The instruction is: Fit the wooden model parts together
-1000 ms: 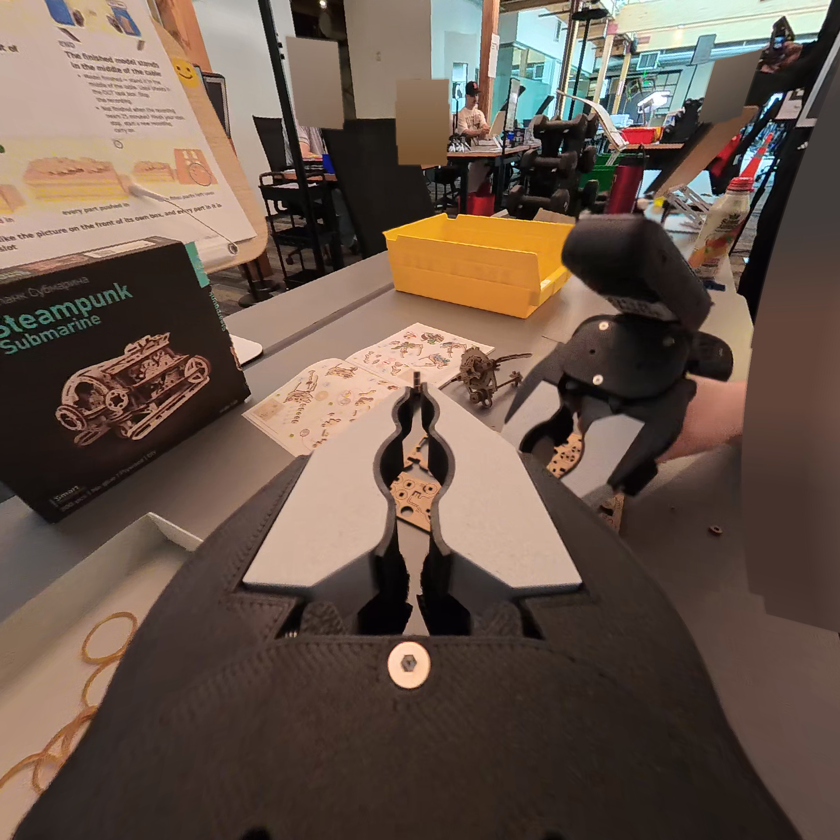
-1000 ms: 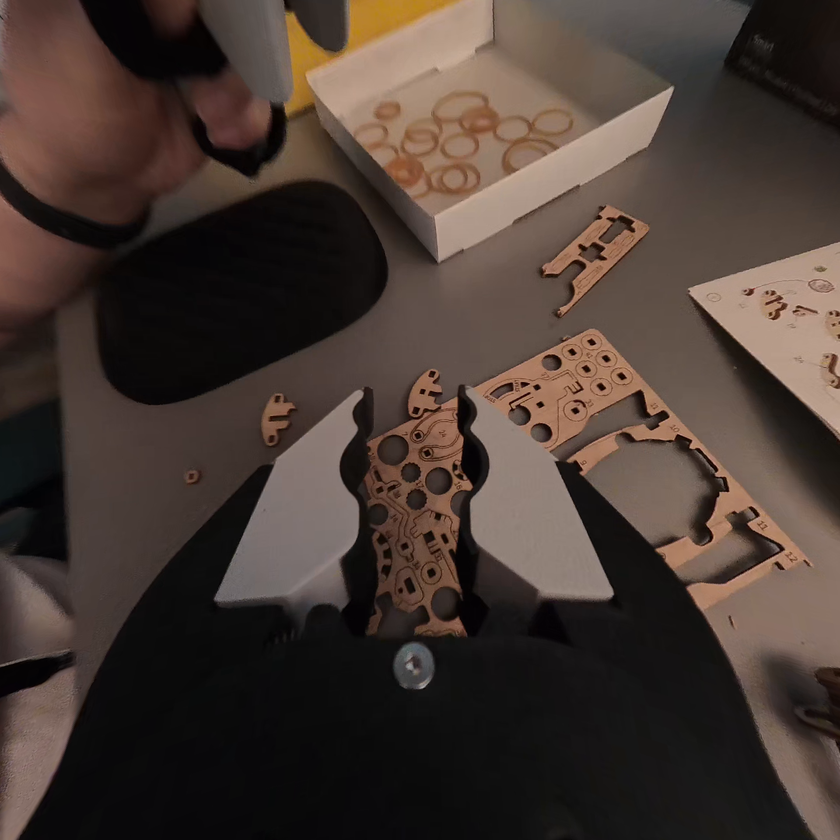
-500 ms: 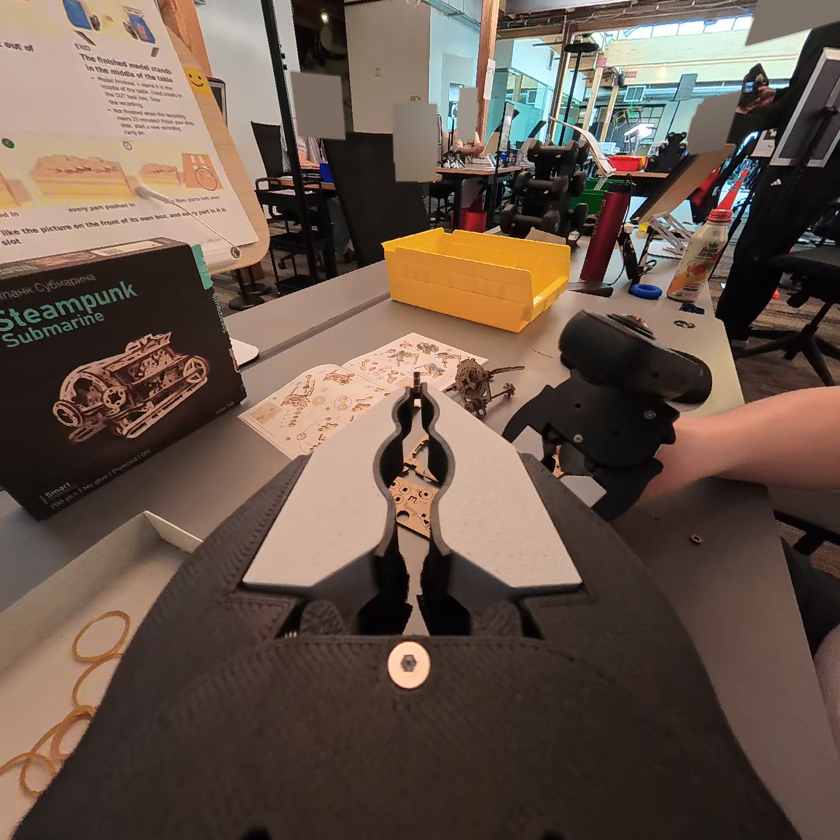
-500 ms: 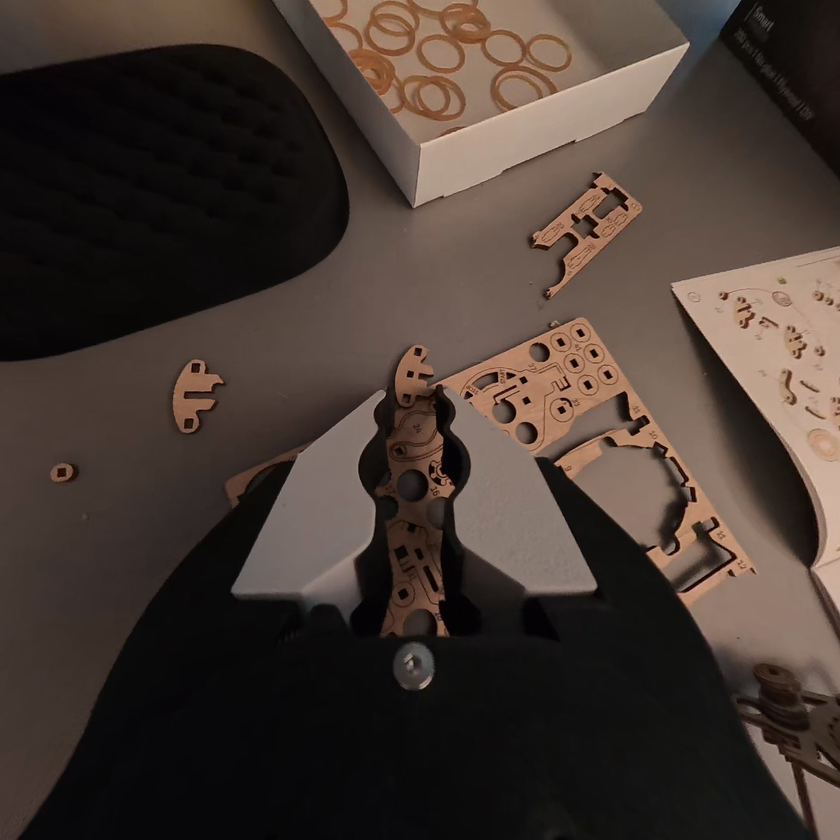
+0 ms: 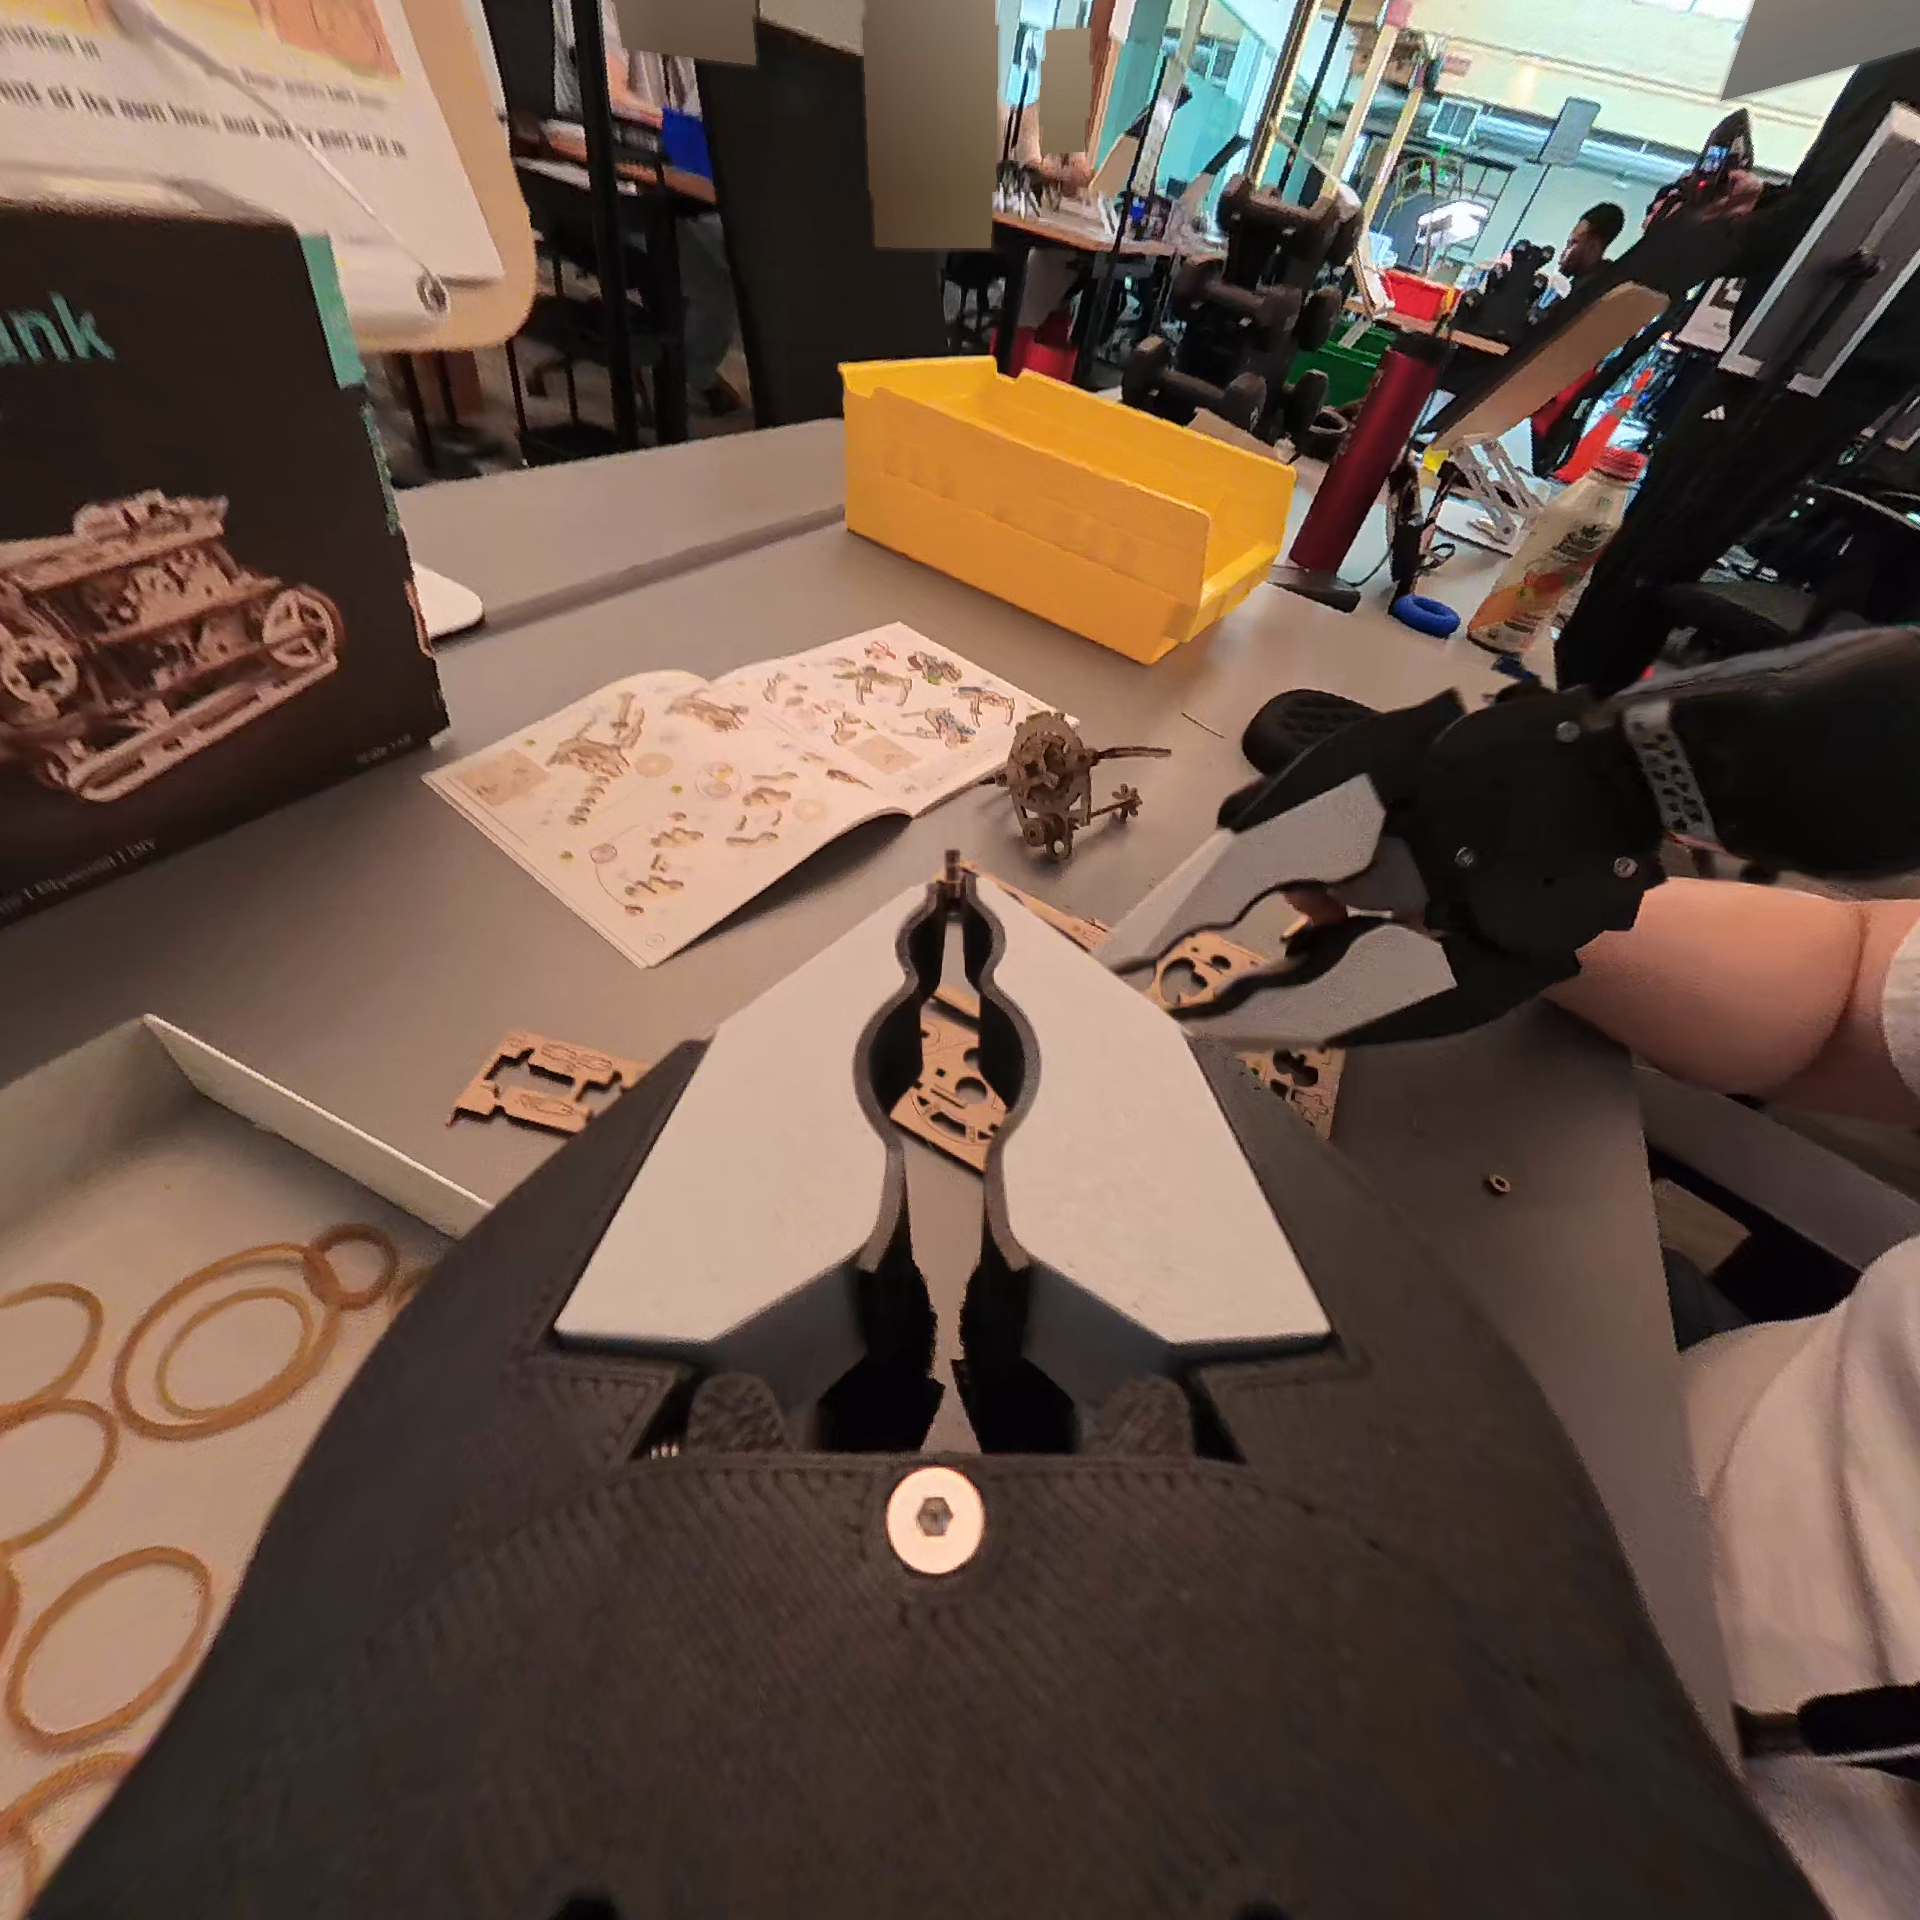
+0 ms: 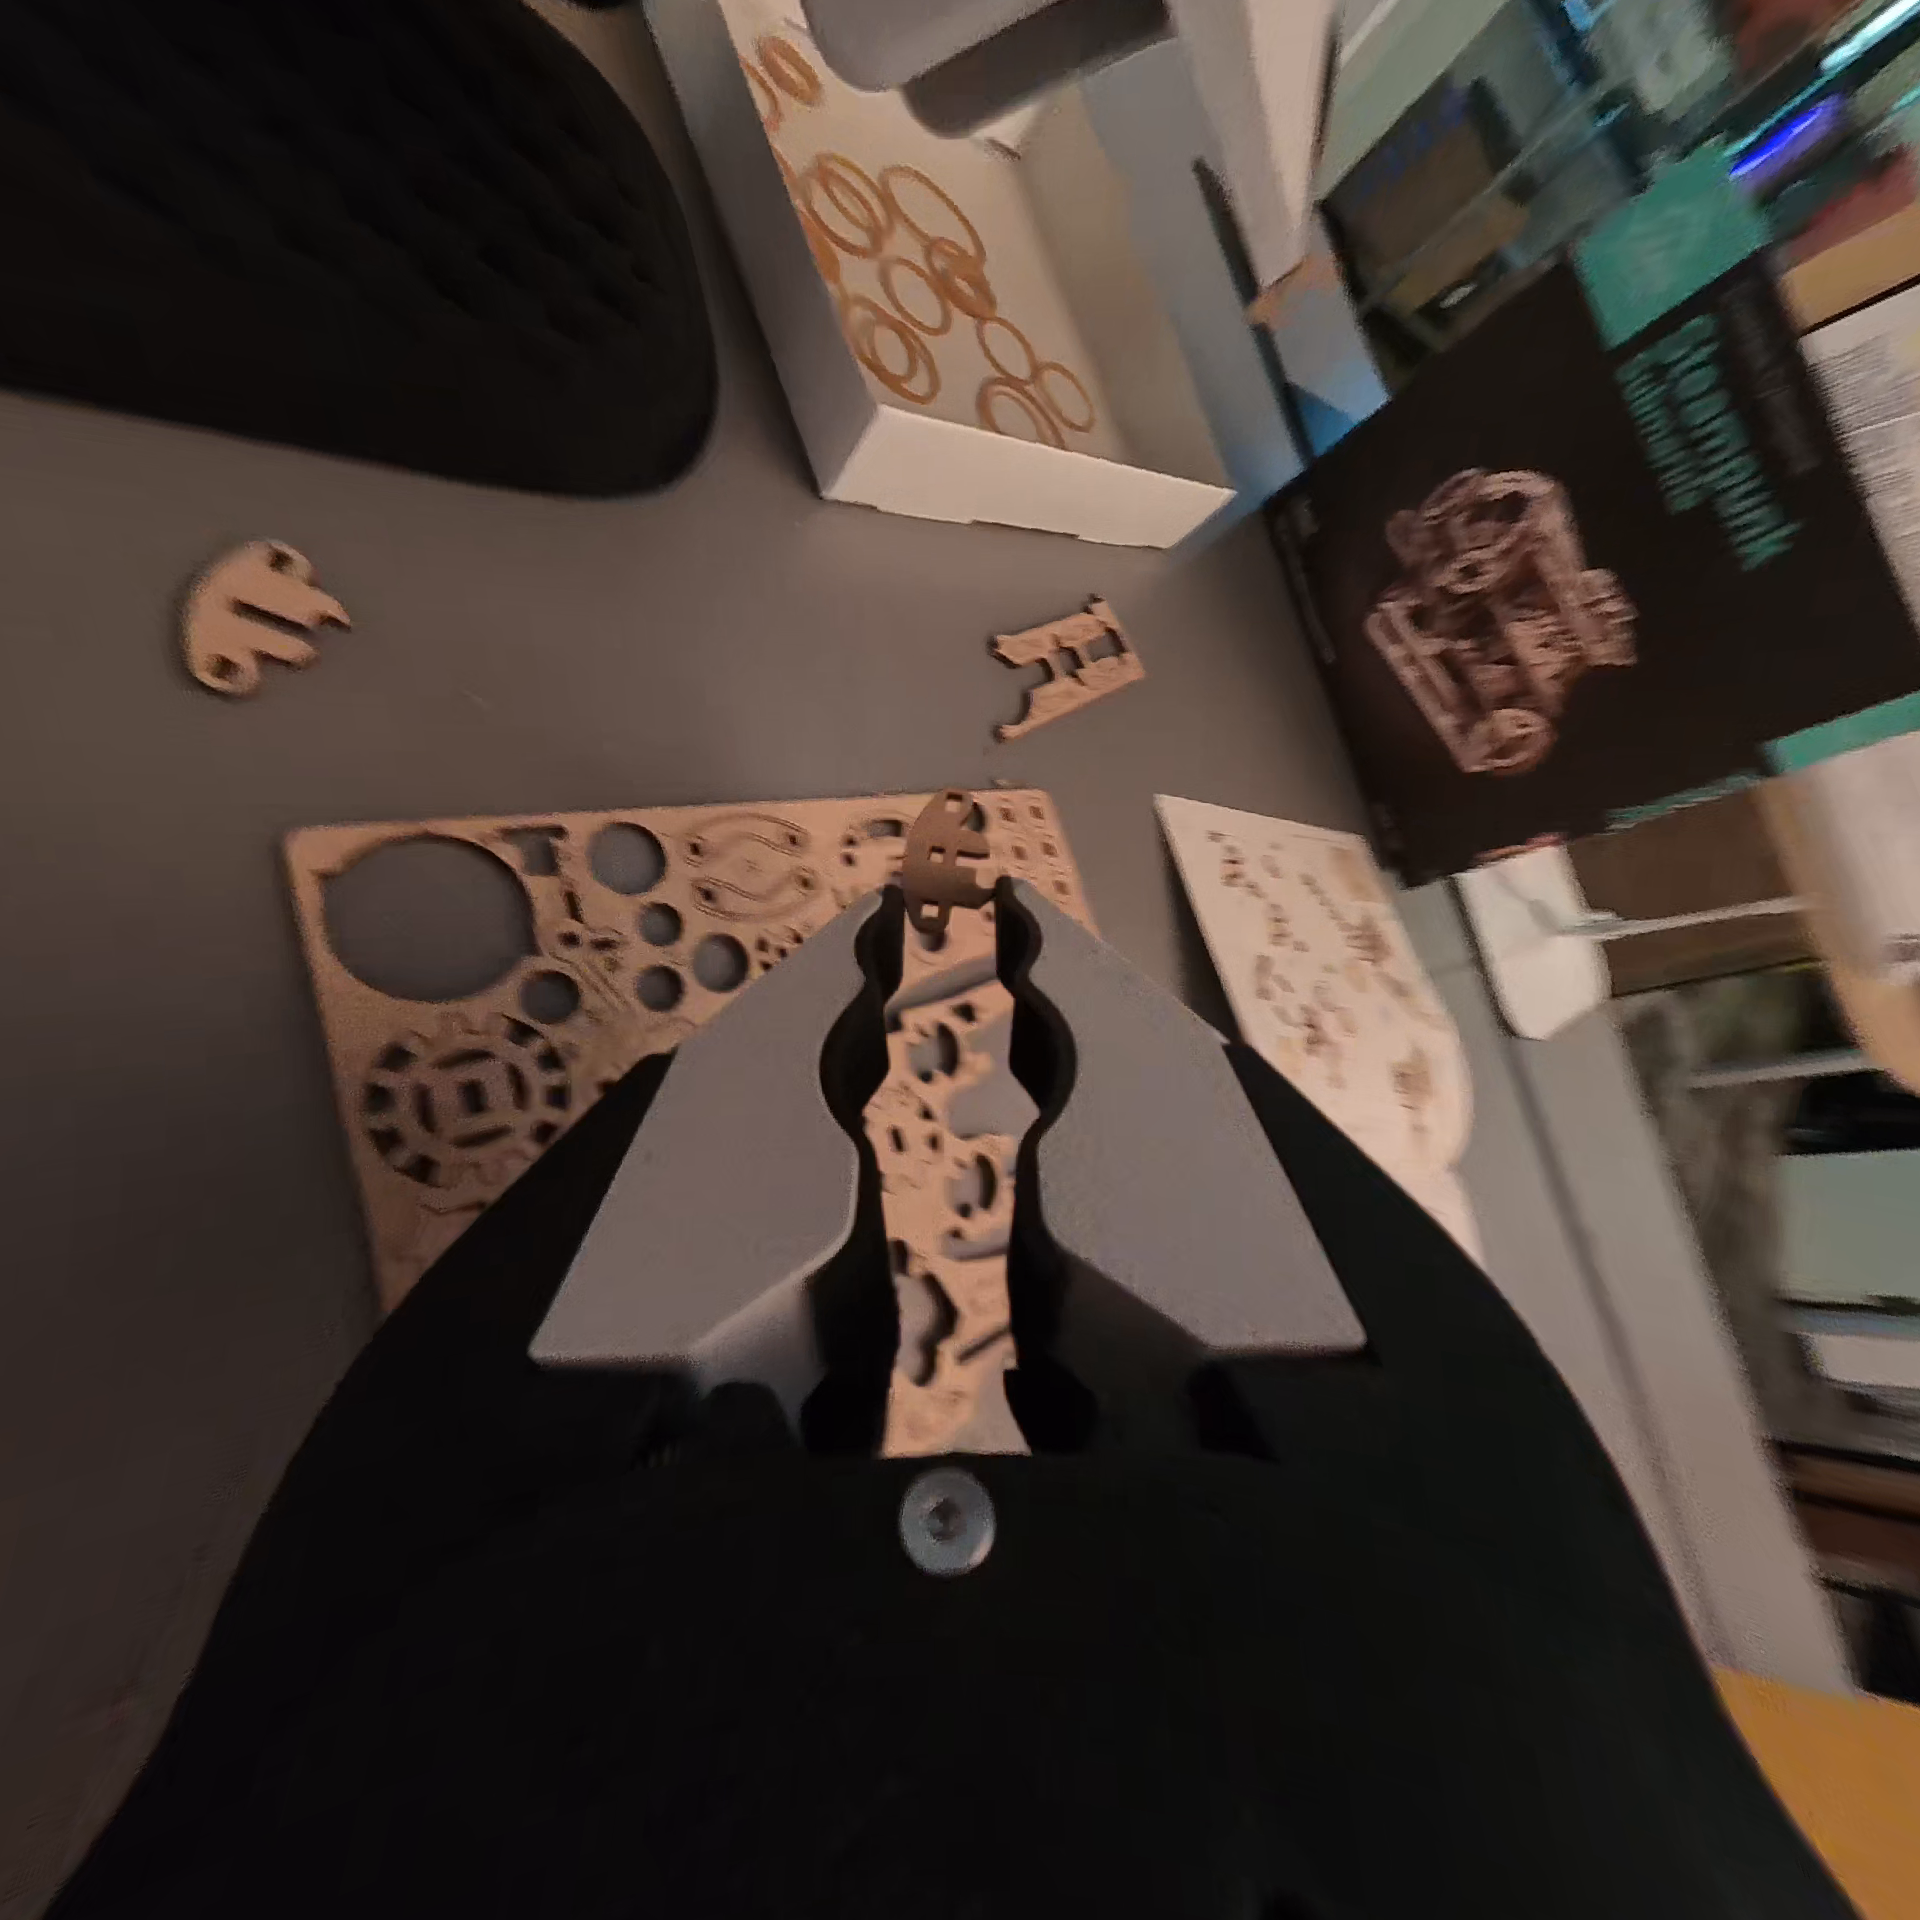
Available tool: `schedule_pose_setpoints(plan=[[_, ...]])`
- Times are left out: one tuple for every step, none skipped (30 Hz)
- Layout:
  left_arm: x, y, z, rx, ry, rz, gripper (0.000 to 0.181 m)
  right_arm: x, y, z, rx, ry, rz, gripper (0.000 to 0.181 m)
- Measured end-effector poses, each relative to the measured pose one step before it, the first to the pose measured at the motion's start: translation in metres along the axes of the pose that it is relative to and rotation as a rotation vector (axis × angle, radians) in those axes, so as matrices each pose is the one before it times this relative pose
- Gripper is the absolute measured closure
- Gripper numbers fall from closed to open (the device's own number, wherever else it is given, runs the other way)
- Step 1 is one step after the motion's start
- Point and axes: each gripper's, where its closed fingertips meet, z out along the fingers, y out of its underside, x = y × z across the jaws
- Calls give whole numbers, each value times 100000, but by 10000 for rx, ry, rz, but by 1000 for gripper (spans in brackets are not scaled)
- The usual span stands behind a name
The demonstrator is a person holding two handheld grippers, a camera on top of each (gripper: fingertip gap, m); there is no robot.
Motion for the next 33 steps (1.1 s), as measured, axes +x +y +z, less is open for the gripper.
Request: schedule_pose_setpoints(plan=[[62,251,150,-109,76,-119,180,487,44,-245,-78,346,-411,166],[149,198,158,-81,101,-79,180,226,-138,-175,61,193,-319,165],[170,183,171,-70,91,-50,180,131,-145,-106,65,148,-212,166],[185,183,163,-79,85,-30,180,5,-61,-14,9,69,-135,166],[169,190,164,-98,64,-13,180,-39,7,33,-26,43,-113,166],[151,195,162,-101,50,2,180,43,51,59,-40,95,-103,166],[117,186,142,-91,31,5,180,27,70,48,-37,64,-86,166],[103,200,140,-104,45,-9,180,-41,39,47,-22,3,-51,166],[116,234,138,-137,74,-47,180,45,21,16,-6,37,1,166],[116,186,129,-105,88,-77,180,115,-19,-5,16,58,41,166],[138,110,96,-43,104,-85,180,48,-81,-38,59,3,52,166],[178,156,105,-82,133,-110,180,31,-96,-35,81,-6,46,166],[199,236,135,-145,168,-132,180,115,-66,-44,63,50,28,166],[189,226,136,-142,166,-128,180,107,-43,-29,46,50,0,166],[147,181,130,-88,131,-108,180,45,-25,-6,29,18,-12,166],[95,156,132,-58,87,-80,180,61,-4,-11,10,31,-7,165],[74,222,161,-97,74,-78,180,16,-3,2,11,9,3,165],[86,293,187,-147,95,-86,180,-41,-46,10,41,-34,28,166],[73,279,199,-141,87,-77,180,-68,-41,12,43,-61,64,166],[36,280,187,-134,58,-62,180,-72,-79,11,73,-61,97,166],[1,238,170,-110,14,-51,180,-54,-102,7,88,-64,97,166],[-30,196,146,-87,0,-37,180,-33,-43,4,47,-39,75,166],[-39,174,113,-83,-9,-29,180,26,6,19,14,0,44,166],[-47,144,83,-73,-19,-24,180,-15,15,15,7,-22,37,166],[-68,111,48,-55,-24,-16,180,-16,-33,-6,34,-25,29,166],[0,72,30,-44,10,-6,180,-13,-63,-16,46,-16,30,166],[-32,73,24,-56,2,-22,180,-23,-72,-27,51,-31,43,166],[-117,49,-1,-27,-53,-25,180,-16,-57,-22,33,-31,37,166],[-171,-3,-39,15,-87,-23,180,38,-17,-16,14,1,15,166],[-170,-9,-42,17,-68,-38,180,34,-17,-27,21,1,-3,166],[-66,-8,-38,10,15,-72,180,-22,-60,-38,53,-34,5,166],[108,-9,0,15,138,-105,180,-76,-118,-38,83,-73,30,166],[221,-10,10,23,226,-147,180,-81,-166,-46,118,-68,23,166]])
